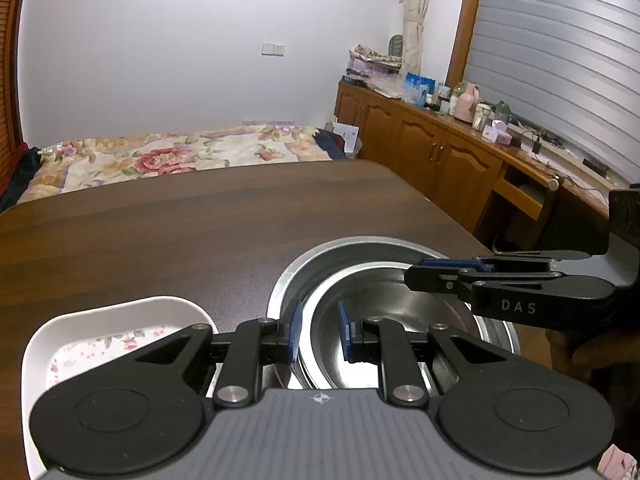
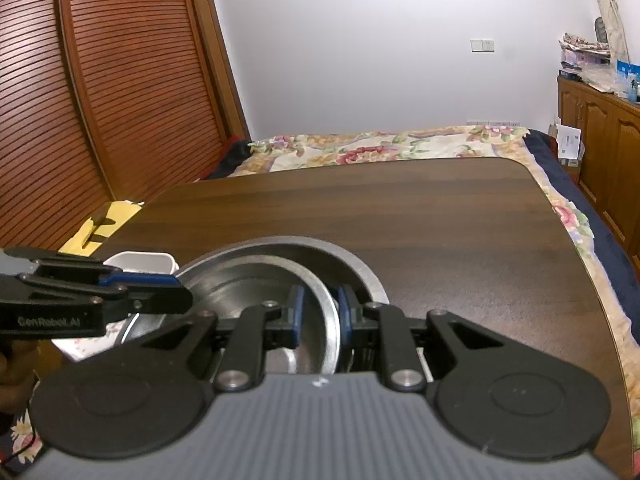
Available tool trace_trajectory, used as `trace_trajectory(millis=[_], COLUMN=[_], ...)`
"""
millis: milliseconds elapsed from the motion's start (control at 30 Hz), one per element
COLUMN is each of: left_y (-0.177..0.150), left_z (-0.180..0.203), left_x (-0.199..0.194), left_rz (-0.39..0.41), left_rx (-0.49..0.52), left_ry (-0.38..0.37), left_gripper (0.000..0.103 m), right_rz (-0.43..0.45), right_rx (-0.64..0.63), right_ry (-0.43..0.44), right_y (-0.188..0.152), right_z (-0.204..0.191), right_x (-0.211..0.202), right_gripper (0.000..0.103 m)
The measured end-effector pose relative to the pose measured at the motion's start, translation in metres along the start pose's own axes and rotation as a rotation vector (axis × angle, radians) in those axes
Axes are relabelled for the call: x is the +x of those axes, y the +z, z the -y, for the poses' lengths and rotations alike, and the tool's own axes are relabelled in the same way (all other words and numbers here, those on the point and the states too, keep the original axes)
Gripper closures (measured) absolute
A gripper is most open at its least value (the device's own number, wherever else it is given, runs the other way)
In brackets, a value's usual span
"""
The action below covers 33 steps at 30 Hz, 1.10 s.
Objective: Organize plates and bowls
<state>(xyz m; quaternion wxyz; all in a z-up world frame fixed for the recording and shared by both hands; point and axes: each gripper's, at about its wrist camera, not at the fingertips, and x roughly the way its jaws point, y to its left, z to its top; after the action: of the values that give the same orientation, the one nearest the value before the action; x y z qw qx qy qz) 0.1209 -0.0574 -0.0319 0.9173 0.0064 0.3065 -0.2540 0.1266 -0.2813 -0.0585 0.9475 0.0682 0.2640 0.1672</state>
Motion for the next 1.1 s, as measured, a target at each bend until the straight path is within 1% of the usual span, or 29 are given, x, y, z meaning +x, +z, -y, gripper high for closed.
trace_trajectory(millis=[133,200,267,300,367,400,467,500,533,567,667,733,767,800,833,867,933,1000,1100], left_y=[0.001,0.001,0.000,0.001,-0.001,-0.002,-0.004,-0.006,-0.006,-0.008,-0.009,-0.011,-0.012,-0.013,-0.014,-0.016,-0.018,-0.020,-0.023], left_z=[0.000,0.001,0.001,0.002,0.001,0.002,0.000,-0.001,-0.001,-0.002,-0.001,0.000,0.000,-0.001,-0.001,-0.001,-0.001,0.000,0.001], left_x=[-0.005,-0.006,-0.009,-0.009,-0.011,-0.011,-0.012,-0.013,-0.013,-0.013,-0.013,-0.013,-0.013,-0.014,-0.014,-0.014,-0.014,-0.013,-0.012], left_rz=[0.022,0.036,0.053,0.061,0.079,0.087,0.100,0.105,0.109,0.118,0.131,0.136,0.137,0.138,0.142,0.144,0.145,0.147,0.144], left_rx=[-0.001,0.001,-0.001,0.000,0.006,0.005,-0.005,-0.011,-0.015,-0.017,-0.019,-0.019,-0.020,-0.021,-0.020,-0.019,-0.018,-0.014,-0.014], left_ry=[0.004,0.017,0.029,0.036,0.054,0.060,0.063,0.066,0.070,0.075,0.094,0.105,0.112,0.116,0.117,0.120,0.129,0.131,0.137], left_gripper=[0.081,0.078,0.062,0.058,0.045,0.042,0.031,0.028,0.021,0.016,0.007,0.005,0.003,0.002,0.002,0.002,0.001,0.001,0.001], right_rz=[0.008,0.018,0.034,0.042,0.063,0.072,0.087,0.096,0.105,0.112,0.118,0.125,0.132,0.138,0.146,0.153,0.171,0.196,0.216], right_rx=[0.000,-0.001,-0.005,-0.009,-0.021,-0.024,-0.031,-0.039,-0.042,-0.042,-0.040,-0.043,-0.046,-0.050,-0.055,-0.058,-0.060,-0.062,-0.066], right_ry=[-0.001,-0.004,-0.004,-0.006,-0.016,-0.022,-0.026,-0.027,-0.031,-0.034,-0.037,-0.043,-0.048,-0.053,-0.060,-0.067,-0.077,-0.082,-0.113], right_y=[0.000,0.001,0.002,0.003,0.004,0.005,0.005,0.004,0.004,0.003,-0.001,-0.003,-0.005,-0.006,-0.006,-0.007,-0.008,-0.010,-0.014], right_z=[0.001,0.002,0.003,0.003,0.003,0.004,0.004,0.004,0.005,0.006,0.007,0.006,0.006,0.006,0.004,0.004,0.005,0.005,0.005], right_x=[-0.002,-0.005,-0.009,-0.011,-0.016,-0.018,-0.022,-0.024,-0.025,-0.026,-0.028,-0.029,-0.030,-0.030,-0.031,-0.031,-0.033,-0.034,-0.033], right_gripper=[0.082,0.082,0.082,0.082,0.082,0.082,0.080,0.075,0.069,0.068,0.064,0.051,0.047,0.041,0.033,0.028,0.006,0.000,0.000])
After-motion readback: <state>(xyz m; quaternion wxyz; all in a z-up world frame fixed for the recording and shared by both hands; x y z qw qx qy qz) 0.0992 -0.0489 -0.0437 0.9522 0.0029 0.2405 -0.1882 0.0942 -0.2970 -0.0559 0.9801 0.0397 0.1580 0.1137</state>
